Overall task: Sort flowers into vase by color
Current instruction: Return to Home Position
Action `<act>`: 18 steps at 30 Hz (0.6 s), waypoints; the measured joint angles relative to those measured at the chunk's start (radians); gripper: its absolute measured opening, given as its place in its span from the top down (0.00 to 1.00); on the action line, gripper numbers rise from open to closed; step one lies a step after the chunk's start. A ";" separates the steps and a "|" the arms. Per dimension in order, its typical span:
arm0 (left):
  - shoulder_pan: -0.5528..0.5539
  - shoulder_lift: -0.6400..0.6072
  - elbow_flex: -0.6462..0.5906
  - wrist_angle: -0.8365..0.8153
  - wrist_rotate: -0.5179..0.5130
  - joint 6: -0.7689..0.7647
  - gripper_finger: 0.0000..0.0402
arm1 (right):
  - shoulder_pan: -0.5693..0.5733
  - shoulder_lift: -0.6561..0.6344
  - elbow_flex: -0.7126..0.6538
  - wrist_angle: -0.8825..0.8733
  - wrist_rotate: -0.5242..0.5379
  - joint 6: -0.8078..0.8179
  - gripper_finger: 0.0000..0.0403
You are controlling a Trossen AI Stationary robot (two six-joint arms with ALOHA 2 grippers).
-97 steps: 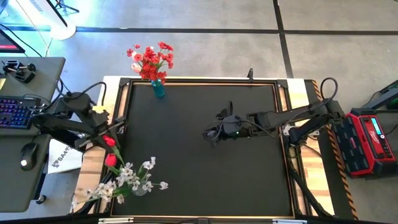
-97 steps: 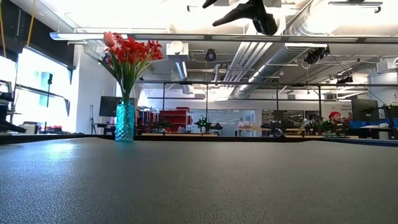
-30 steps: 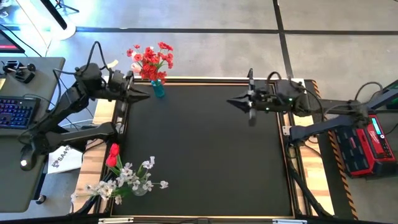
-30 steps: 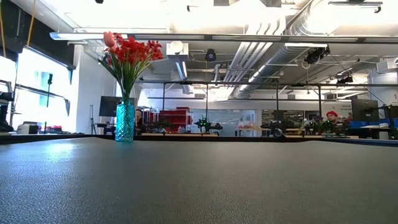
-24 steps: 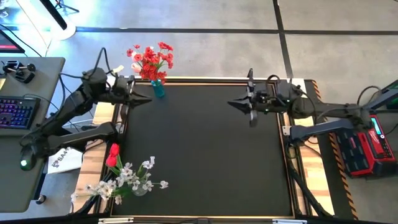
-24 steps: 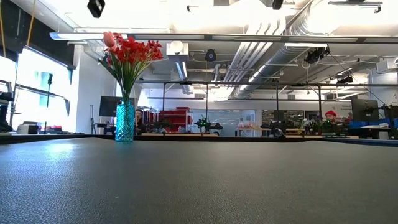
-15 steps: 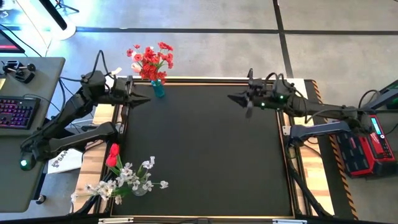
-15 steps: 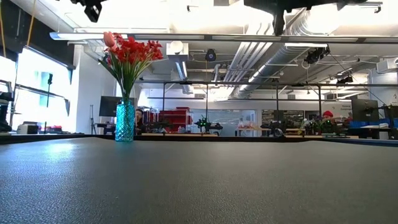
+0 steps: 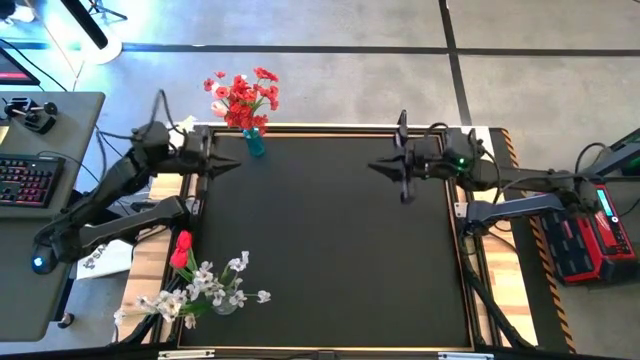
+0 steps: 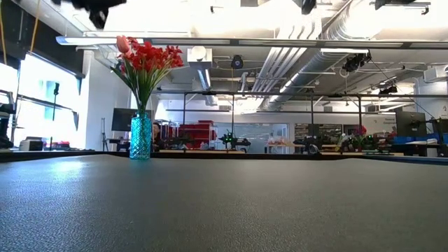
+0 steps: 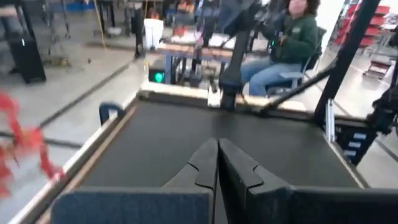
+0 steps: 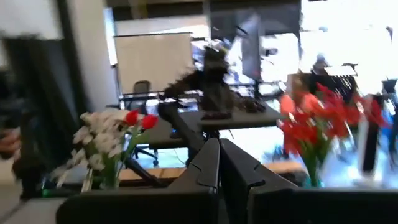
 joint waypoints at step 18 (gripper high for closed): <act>0.013 -0.219 -0.219 -0.001 0.008 0.055 1.00 | -0.051 -0.157 -0.365 0.191 0.057 0.120 1.00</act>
